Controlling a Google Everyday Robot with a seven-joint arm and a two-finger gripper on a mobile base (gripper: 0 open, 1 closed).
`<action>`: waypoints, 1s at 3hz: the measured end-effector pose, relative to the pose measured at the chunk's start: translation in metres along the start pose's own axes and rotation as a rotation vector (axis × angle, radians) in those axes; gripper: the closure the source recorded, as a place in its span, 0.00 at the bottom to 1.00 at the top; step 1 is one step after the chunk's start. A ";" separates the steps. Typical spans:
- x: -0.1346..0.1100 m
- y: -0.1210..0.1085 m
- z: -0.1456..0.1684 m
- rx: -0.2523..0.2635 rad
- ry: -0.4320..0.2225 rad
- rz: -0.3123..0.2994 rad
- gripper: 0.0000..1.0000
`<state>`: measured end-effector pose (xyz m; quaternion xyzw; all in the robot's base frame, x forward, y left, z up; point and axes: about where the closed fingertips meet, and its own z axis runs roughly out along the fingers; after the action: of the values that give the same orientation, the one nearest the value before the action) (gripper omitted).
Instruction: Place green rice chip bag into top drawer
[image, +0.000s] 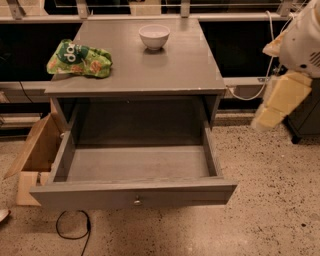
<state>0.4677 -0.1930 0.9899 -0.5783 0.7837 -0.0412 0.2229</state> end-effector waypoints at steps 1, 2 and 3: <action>-0.024 -0.015 0.026 -0.002 -0.071 0.039 0.00; -0.061 -0.031 0.054 -0.011 -0.186 0.097 0.00; -0.061 -0.031 0.054 -0.011 -0.186 0.097 0.00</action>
Offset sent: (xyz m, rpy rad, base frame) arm 0.1011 0.0932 -0.0300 0.3535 -0.0373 -0.0402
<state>0.5311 -0.1360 0.9703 -0.5424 0.7869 0.0277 0.2930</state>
